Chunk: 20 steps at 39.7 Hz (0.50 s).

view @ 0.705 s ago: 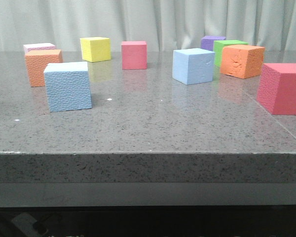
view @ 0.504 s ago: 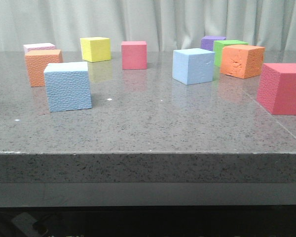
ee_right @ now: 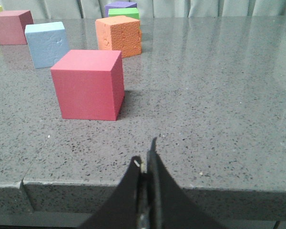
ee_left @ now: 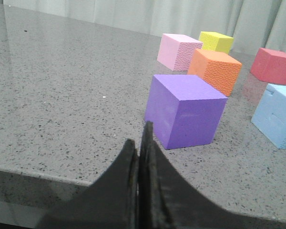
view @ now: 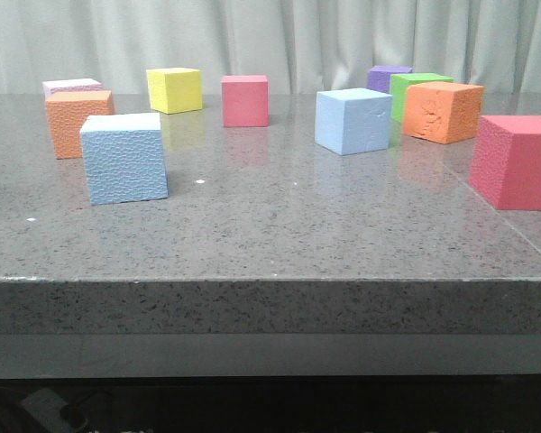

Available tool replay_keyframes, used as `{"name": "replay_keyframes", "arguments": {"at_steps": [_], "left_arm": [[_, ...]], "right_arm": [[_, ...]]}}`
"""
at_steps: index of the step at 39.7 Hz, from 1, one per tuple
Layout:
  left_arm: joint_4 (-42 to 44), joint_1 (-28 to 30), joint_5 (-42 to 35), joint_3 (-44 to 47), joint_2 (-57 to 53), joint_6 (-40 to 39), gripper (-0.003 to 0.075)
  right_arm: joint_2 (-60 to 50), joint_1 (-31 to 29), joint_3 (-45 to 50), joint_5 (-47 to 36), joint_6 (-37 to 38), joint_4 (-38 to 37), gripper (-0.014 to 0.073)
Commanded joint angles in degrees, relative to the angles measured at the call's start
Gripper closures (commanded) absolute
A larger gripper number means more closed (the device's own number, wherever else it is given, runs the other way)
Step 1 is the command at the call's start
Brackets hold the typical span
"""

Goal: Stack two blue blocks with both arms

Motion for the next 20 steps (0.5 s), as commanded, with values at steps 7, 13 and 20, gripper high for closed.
{"name": "replay_keyframes", "arguments": {"at_steps": [7, 13, 20], "left_arm": [[-0.3, 0.1, -4.9, 2.0, -1.2, -0.2, 0.0739], [-0.3, 0.1, -4.9, 2.0, -1.2, -0.2, 0.0739], [-0.2, 0.1, -5.1, 2.0, -1.2, -0.2, 0.0739]], "right_arm": [[-1.1, -0.3, 0.0, -4.2, -0.4, 0.2, 0.0663], [-1.1, -0.3, 0.0, -4.3, -0.4, 0.2, 0.0663], [-1.1, -0.3, 0.0, -5.7, -0.4, 0.3, 0.0663]]}}
